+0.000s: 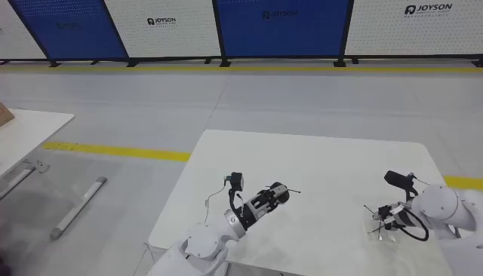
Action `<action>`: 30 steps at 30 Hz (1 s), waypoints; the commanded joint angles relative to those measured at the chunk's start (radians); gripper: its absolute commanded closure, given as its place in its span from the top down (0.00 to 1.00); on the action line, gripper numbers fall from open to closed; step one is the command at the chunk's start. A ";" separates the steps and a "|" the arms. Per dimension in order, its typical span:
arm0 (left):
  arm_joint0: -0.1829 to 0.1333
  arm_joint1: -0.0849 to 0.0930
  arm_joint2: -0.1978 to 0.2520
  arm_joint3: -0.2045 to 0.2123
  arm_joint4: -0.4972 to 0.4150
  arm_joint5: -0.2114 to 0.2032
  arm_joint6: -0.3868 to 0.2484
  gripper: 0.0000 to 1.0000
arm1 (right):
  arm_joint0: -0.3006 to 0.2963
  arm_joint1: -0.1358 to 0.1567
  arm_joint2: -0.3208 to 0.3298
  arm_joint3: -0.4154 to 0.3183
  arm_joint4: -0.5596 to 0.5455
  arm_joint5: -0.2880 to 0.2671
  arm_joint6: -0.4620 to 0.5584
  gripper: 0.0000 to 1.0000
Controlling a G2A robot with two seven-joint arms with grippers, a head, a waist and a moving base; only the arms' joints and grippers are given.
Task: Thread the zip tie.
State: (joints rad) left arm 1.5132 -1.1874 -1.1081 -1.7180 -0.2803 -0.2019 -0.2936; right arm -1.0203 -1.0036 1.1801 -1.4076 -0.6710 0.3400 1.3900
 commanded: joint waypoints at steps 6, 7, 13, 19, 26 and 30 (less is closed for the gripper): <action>0.000 0.000 0.000 0.000 0.000 0.000 0.000 0.00 | 0.023 -0.013 -0.021 0.031 -0.013 0.000 0.000 0.21; 0.000 0.000 0.000 0.000 0.000 0.000 0.000 0.00 | 0.026 -0.015 -0.023 0.034 -0.014 0.000 0.000 0.19; 0.000 0.000 0.000 0.000 0.000 0.000 0.000 0.00 | 0.041 -0.024 -0.040 0.057 -0.025 0.000 0.000 0.15; 0.000 0.000 0.000 0.000 0.000 0.000 0.000 0.00 | 0.051 -0.031 -0.048 0.076 -0.031 0.000 0.000 0.13; 0.000 0.000 0.000 0.000 0.000 0.000 0.000 0.00 | 0.043 -0.033 -0.037 0.069 -0.044 0.000 0.000 0.00; 0.000 0.000 0.000 0.000 0.000 0.000 0.000 0.00 | 0.015 -0.030 -0.010 0.034 -0.051 0.000 0.000 0.00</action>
State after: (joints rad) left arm 1.5132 -1.1874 -1.1081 -1.7180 -0.2803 -0.2019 -0.2936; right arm -0.9977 -1.0348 1.1626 -1.3646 -0.7211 0.3400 1.3900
